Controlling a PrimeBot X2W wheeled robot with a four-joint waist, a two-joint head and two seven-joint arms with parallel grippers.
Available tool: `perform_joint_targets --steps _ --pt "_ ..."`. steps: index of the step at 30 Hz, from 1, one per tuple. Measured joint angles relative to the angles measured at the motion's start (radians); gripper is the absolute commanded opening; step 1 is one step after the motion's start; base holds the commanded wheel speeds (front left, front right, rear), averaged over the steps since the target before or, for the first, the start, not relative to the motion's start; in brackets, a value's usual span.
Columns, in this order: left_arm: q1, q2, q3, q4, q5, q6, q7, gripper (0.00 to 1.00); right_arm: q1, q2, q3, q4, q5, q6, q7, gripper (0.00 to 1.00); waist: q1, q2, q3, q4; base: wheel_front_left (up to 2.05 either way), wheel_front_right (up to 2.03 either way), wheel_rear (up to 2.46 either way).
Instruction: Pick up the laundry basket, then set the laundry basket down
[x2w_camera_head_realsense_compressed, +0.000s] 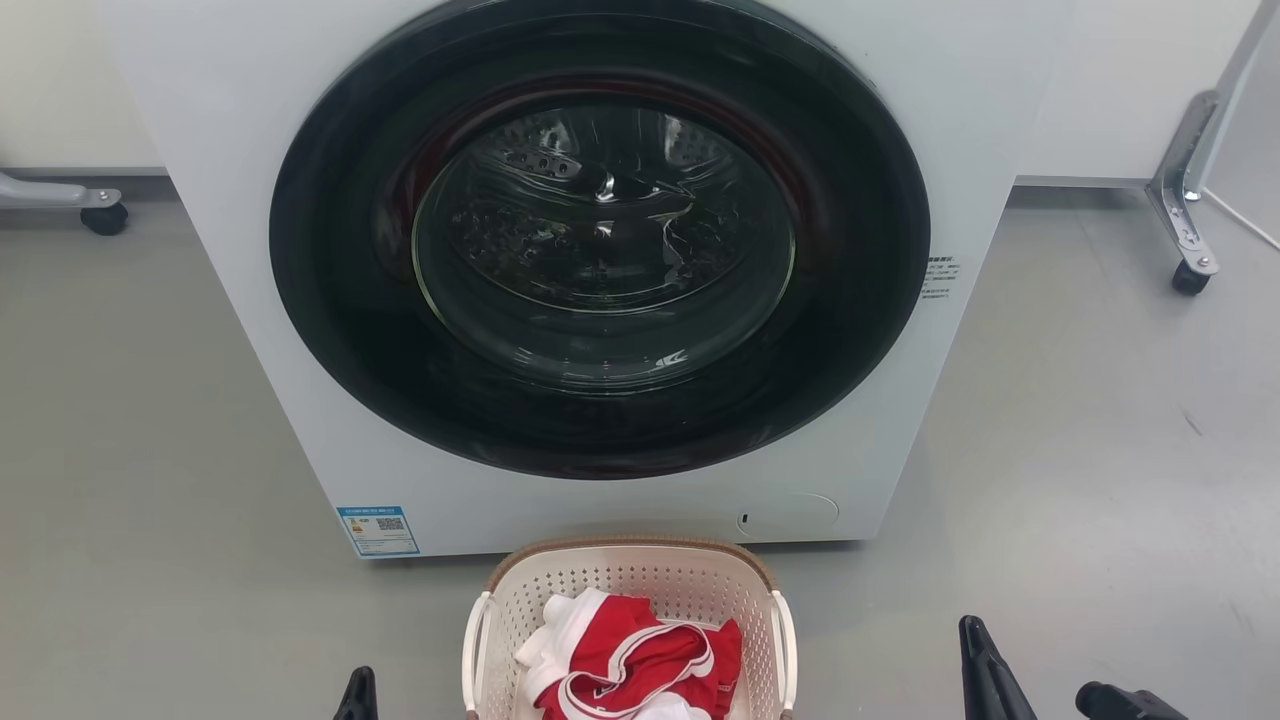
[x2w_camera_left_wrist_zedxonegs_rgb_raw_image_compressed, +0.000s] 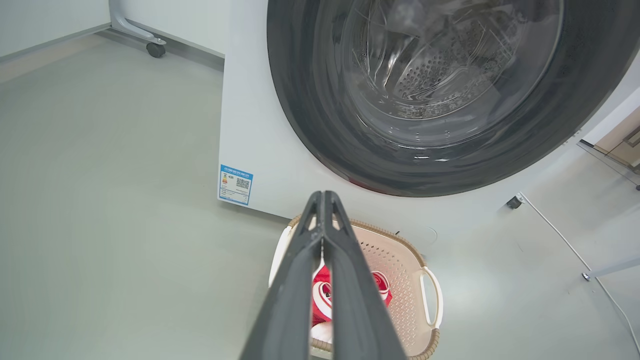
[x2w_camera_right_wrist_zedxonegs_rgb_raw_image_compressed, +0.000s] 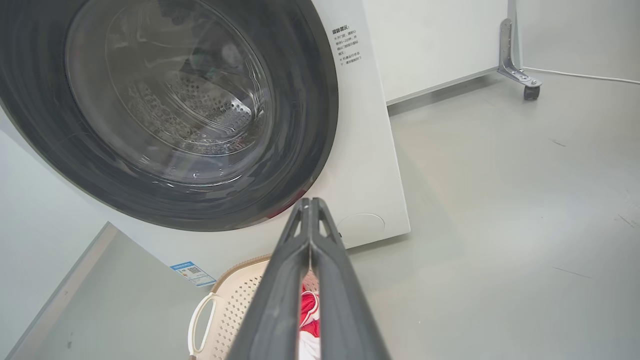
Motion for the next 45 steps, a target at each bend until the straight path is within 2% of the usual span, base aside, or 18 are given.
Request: perform_joint_targets --steps 45 --pt "-0.124 -0.035 0.153 0.055 -0.583 -0.114 0.169 0.0 -0.094 0.005 -0.213 0.078 0.647 0.114 0.177 0.0 0.0 0.0 0.015 -0.021 0.0 0.0 0.0"
